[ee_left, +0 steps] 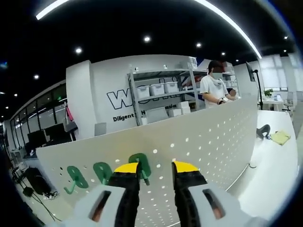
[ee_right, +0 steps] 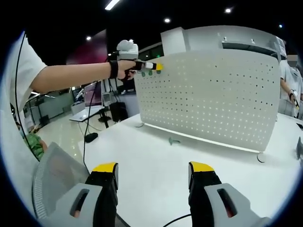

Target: Insert the hook assembly into the mounting plate slot until the hook locks in place.

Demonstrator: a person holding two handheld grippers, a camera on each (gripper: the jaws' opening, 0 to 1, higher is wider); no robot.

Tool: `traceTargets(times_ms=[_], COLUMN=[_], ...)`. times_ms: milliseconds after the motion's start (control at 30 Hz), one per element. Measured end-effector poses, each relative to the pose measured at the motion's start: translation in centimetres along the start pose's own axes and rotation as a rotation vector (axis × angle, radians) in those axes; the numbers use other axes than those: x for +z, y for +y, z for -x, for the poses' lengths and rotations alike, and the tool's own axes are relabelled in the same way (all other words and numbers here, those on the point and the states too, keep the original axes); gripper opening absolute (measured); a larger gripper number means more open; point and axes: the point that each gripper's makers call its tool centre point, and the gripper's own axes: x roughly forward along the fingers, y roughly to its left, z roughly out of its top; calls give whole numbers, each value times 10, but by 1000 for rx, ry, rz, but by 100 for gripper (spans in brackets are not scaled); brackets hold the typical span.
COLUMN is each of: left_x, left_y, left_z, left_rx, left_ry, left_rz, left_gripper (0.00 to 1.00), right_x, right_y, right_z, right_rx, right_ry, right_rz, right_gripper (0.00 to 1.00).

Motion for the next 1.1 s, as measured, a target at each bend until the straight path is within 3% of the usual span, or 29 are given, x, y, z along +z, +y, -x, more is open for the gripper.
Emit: traceTargets(times_ms=[467,800,1100], left_x=[-10,-26,-23], left_y=[2,-9,-21], left_z=[11,30,46], left_rx=[29,15,-22], left_ry=[-1,16,-8], left_rz=[-6,-19,-12], left_gripper=[32,33,34], right_x=[0,-2,5], right_y=[0,7,7], right_z=[1,-1,-6], right_rx=[3,15,17], right_ry=[17,36,25], right_rz=[21,36,44], right_gripper=[61,61,60])
